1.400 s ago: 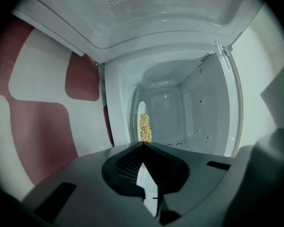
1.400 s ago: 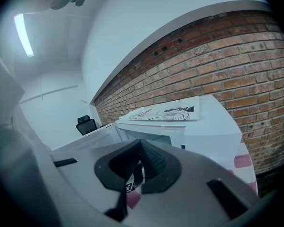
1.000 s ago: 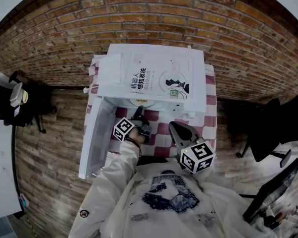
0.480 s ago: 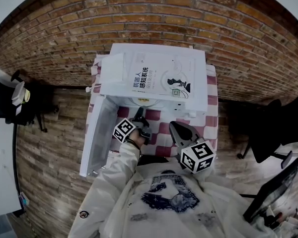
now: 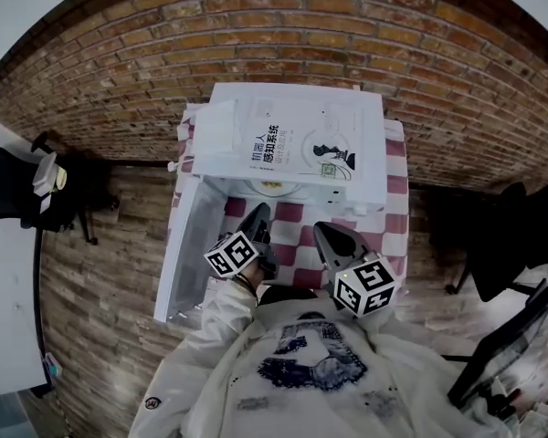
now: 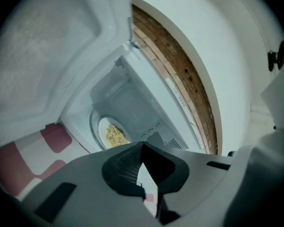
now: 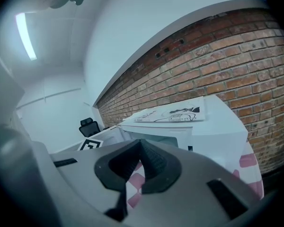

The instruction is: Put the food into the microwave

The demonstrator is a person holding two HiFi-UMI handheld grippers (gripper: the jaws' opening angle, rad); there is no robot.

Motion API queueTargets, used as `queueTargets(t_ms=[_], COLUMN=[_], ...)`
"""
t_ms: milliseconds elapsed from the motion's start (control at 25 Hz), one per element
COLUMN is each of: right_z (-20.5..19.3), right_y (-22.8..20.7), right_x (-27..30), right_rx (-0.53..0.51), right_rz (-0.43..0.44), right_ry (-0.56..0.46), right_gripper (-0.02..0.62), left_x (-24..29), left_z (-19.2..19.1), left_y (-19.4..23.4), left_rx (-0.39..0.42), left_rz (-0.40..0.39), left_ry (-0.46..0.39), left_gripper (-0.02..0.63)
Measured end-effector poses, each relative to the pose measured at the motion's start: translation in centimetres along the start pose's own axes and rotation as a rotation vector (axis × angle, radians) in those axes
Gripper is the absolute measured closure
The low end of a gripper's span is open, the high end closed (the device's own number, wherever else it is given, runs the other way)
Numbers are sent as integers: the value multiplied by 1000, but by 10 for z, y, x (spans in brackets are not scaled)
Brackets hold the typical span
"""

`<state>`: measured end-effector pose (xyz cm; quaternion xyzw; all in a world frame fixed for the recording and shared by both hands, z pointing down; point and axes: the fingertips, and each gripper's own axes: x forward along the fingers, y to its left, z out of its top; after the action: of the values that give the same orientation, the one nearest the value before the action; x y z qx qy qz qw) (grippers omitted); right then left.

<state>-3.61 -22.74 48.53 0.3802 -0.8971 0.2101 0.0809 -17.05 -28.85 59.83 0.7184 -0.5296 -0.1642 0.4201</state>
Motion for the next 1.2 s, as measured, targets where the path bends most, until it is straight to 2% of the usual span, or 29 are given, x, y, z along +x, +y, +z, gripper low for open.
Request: queueTargets(t_ms=[80,200,480,680,1200], right_z=[1,3,5,7,31], right_y=[1,3,4,6,10], right_x=[0,-1,-2,-4,-13], right_rx=[2,6,10,12,-47], right_rz=[5,7,6,7,-1], right_ry=[-5,-13,-30,-37,-82], right_gripper=[583,583,583,583,583], left_x=[-9,-23,-56,-73,-95], left_z=[7,16,36,44,49], left_y=[-14,-38,-82,-106,-149], left_rx=[121,251,450,551,720], left_rz=[11,8,12,9,24], left_ry=[4,-6,-39,-58,-94], left_gripper=[598,598,599,599,598])
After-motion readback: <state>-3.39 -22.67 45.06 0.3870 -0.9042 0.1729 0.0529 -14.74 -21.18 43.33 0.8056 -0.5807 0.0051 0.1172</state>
